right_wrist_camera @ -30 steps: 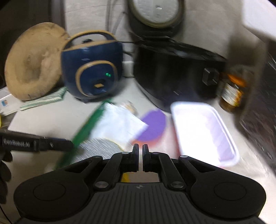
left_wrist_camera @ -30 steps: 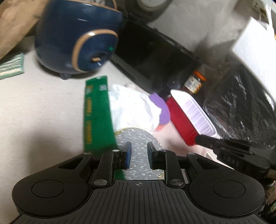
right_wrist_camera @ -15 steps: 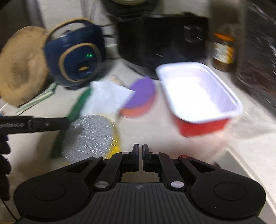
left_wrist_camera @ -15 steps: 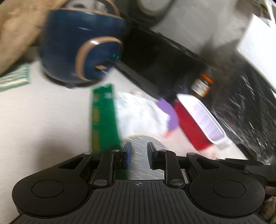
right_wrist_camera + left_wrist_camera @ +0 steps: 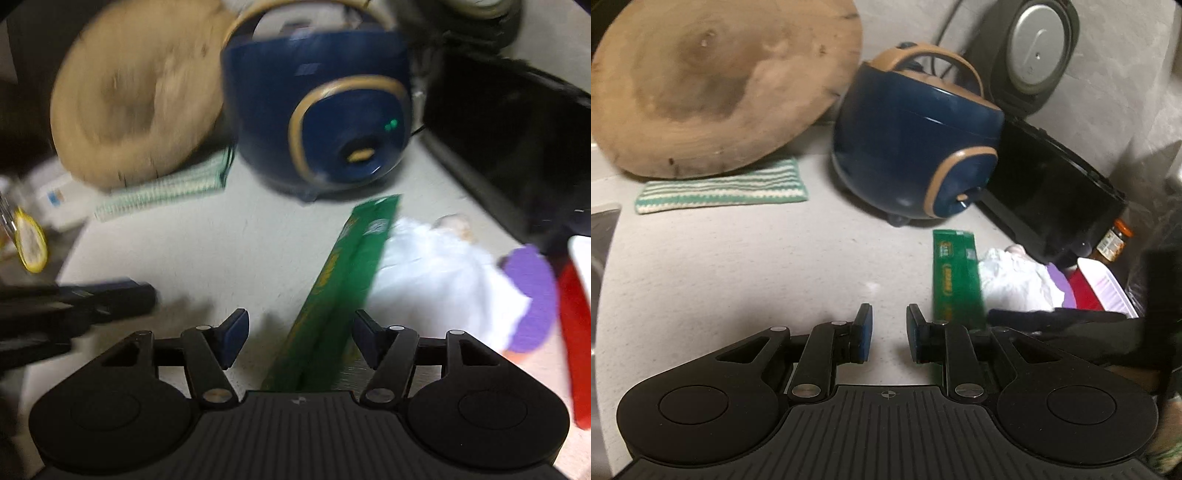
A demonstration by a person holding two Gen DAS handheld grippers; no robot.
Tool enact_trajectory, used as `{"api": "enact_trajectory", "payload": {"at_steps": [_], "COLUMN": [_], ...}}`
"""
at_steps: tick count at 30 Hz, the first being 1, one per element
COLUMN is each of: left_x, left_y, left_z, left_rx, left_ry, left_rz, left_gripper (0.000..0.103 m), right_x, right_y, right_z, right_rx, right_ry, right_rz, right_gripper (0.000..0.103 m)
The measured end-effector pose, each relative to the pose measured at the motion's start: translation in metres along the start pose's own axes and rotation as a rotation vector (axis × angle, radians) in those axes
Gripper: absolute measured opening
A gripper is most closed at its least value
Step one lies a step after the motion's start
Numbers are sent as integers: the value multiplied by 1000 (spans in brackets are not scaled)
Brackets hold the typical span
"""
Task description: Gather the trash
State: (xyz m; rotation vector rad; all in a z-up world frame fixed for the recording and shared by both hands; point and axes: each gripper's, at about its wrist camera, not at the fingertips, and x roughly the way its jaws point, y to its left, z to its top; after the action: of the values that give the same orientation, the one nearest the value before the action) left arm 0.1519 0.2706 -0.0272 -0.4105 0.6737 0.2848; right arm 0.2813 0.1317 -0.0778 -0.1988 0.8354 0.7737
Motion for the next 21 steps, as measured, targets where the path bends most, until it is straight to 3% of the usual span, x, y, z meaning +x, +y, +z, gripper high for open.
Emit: {"api": "enact_trajectory", "payload": {"at_steps": [1,3,5,6,12,18,19,21], "left_x": [-2,-6,-7,-7,-3,13,16,21], "left_y": [2,6,5,3,-22,-48,-47,-39], "left_z": [-1,-2,-2,-2,-1,-1,-1,2], "left_rx": [-4,-9,-6,-2,53,79,57,15], "left_ry": [-3,-7,-8,-8,1,17,18,20], "left_rz": [-2,-6,-11,-15,-93,-190,-187,-166], "left_gripper": [23,23,23,23,23,23,23,23], "right_x": [7,16,12,5,-59,-99,-102,-104], "right_y": [8,18,20,20,-4,-48,-53,-57], "right_z": [-2,-6,-7,-6,-5,-25,-29,-31], "right_rx": [-31,-78,-89,-83,-42,49,68,104], "right_ry": [13,44,50,43,-80,-98,-95,-102], "right_rz": [-15,-35,-35,-27,-70,-161,-166,-162], "right_gripper": [59,30,8,4,1,2,2,13]}}
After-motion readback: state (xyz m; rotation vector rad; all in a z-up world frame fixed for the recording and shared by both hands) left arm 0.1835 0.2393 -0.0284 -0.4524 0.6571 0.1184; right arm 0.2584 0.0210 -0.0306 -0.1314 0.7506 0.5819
